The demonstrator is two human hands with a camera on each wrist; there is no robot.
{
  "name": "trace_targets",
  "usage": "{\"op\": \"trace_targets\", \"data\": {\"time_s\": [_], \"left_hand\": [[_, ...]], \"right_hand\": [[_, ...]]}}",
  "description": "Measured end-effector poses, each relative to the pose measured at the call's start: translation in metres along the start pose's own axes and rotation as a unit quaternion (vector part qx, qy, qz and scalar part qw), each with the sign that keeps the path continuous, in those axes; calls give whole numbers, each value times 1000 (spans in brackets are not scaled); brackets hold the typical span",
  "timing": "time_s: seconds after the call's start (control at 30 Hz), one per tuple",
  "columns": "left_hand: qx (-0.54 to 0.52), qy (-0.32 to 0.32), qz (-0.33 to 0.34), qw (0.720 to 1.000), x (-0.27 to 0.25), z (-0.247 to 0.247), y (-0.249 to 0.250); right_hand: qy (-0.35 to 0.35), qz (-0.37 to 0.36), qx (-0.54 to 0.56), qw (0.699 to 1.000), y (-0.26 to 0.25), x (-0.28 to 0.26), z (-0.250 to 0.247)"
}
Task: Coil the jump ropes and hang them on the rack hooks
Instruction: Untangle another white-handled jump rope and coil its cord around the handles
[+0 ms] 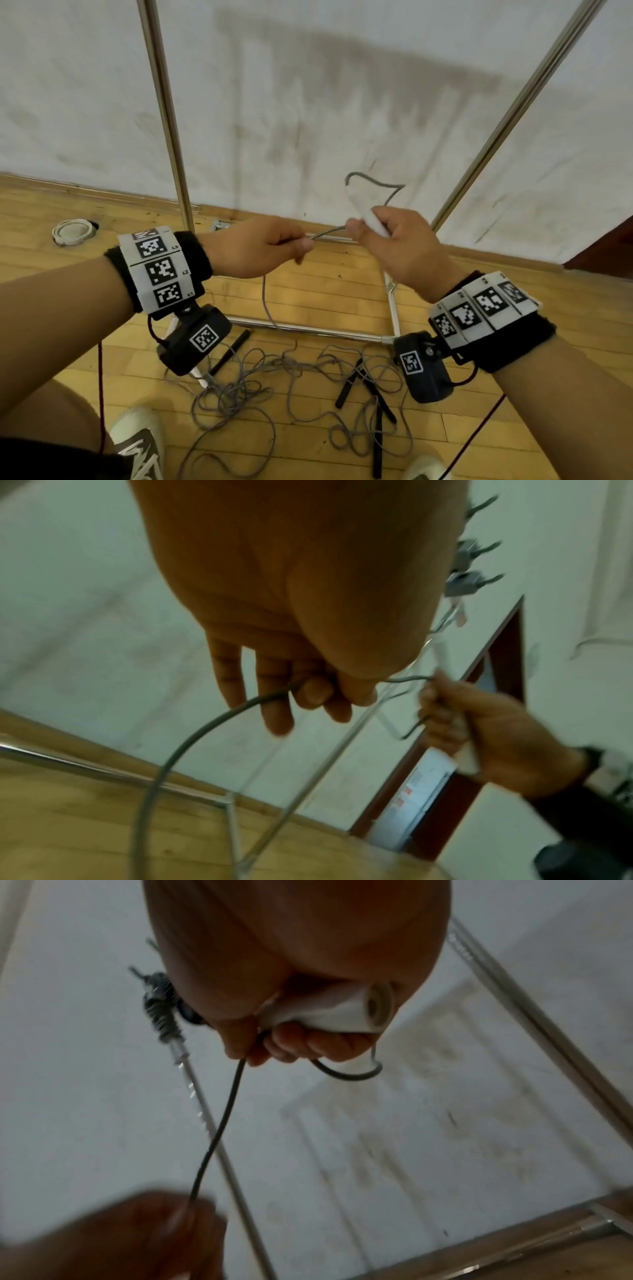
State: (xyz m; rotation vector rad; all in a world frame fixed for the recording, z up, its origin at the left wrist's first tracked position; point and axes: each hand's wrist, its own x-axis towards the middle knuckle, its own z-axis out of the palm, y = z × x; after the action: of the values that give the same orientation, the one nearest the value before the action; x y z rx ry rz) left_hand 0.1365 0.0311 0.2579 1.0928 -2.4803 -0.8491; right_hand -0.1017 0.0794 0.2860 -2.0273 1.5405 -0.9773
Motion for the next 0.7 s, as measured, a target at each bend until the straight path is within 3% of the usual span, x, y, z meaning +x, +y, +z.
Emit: {"op": "trace_targets", "data": {"time_s": [0.2, 0.37, 0.47, 0.6, 0.7], "left_hand": [[43, -109, -91, 989, -13, -1, -49], [57, -150, -142, 977, -20, -10, -72], [84, -152, -163, 971, -19, -10, -74], [97, -57, -103, 988, -8, -7, -52], [87, -28, -53, 994, -2, -3, -28]], "right_hand": [[168, 70, 54, 982, 19, 14, -42], [220, 126, 70, 965, 45, 12, -61], [177, 154, 19, 972, 58, 6, -59], [82, 147, -131, 977, 61, -3, -41], [10, 127, -90, 988, 48, -5, -21]]}}
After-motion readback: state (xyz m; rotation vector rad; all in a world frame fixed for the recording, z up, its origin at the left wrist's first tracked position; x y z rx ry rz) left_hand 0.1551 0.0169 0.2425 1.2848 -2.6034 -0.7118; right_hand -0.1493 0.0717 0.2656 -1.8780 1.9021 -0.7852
